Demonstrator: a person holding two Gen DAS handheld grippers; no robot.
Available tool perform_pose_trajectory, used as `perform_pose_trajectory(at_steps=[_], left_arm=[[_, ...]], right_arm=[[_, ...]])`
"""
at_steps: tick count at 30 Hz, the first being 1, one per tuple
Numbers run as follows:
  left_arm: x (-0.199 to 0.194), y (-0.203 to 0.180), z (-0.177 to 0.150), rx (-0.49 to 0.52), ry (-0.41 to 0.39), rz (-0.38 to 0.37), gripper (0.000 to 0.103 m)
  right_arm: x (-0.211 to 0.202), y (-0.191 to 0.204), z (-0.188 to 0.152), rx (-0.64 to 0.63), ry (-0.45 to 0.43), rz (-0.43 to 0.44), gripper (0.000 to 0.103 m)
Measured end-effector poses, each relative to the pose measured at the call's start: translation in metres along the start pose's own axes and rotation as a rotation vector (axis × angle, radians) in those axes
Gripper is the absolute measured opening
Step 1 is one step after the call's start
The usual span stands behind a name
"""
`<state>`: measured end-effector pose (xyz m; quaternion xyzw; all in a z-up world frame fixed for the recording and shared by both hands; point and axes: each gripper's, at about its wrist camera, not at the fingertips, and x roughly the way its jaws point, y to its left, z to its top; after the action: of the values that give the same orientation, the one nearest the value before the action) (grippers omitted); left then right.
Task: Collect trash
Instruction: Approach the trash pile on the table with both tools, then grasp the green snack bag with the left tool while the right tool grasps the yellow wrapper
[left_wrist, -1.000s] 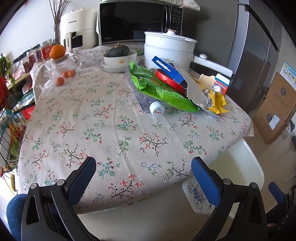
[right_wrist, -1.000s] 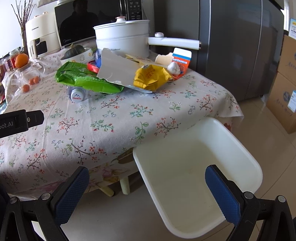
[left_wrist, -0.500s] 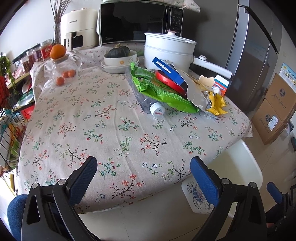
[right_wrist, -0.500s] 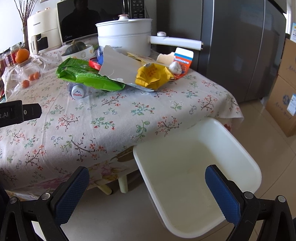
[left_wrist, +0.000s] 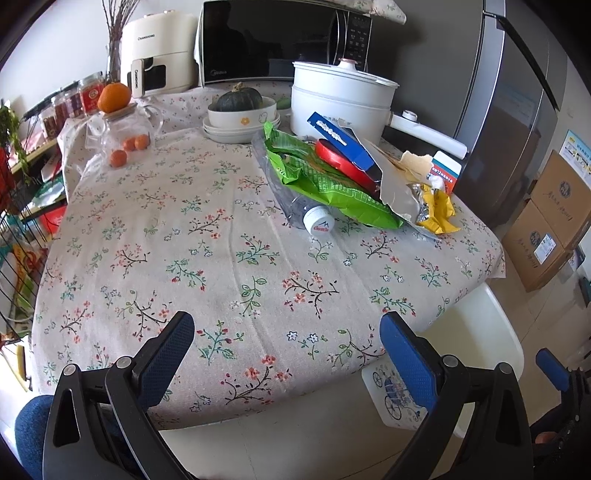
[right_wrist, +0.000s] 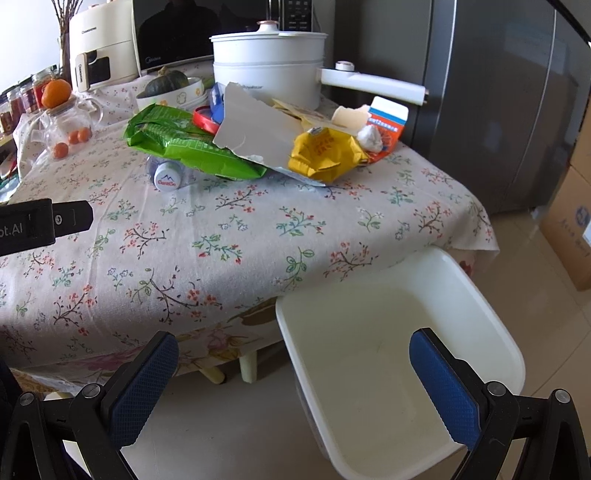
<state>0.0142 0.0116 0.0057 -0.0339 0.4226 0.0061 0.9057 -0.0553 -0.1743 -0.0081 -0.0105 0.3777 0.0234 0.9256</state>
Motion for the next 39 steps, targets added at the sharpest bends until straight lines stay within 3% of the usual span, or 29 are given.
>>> perform_pose_trajectory(at_steps=[4,11,17,21,24,28,33,39], left_arm=[[0.003,0.005,0.013,-0.017,-0.019,-0.002,0.101],[0.006,0.012,0.038,-0.021,-0.015,-0.006,0.099],[0.011,0.018,0.065,-0.064,0.015,-0.052,0.098],[0.023,0.019,0.091,-0.103,0.062,-0.122,0.098],[0.041,0.027,0.115,-0.172,0.078,-0.132,0.096],[0.081,0.041,0.144,-0.269,0.140,-0.157,0.089],[0.110,0.052,0.147,-0.339,0.141,-0.174,0.073],[0.121,0.051,0.154,-0.368,0.117,-0.233,0.073]], right_arm=[[0.000,0.001,0.017,-0.040,-0.025,-0.008,0.103],[0.024,-0.015,0.051,-0.073,0.028,0.013,0.103],[0.054,-0.037,0.093,-0.048,0.089,0.076,0.103],[0.075,-0.055,0.128,-0.027,0.098,0.051,0.103],[0.094,-0.074,0.147,0.053,0.134,0.094,0.103],[0.116,-0.101,0.154,0.223,0.181,0.231,0.103],[0.151,-0.136,0.146,0.493,0.261,0.320,0.101],[0.177,-0.131,0.138,0.549,0.308,0.393,0.093]])
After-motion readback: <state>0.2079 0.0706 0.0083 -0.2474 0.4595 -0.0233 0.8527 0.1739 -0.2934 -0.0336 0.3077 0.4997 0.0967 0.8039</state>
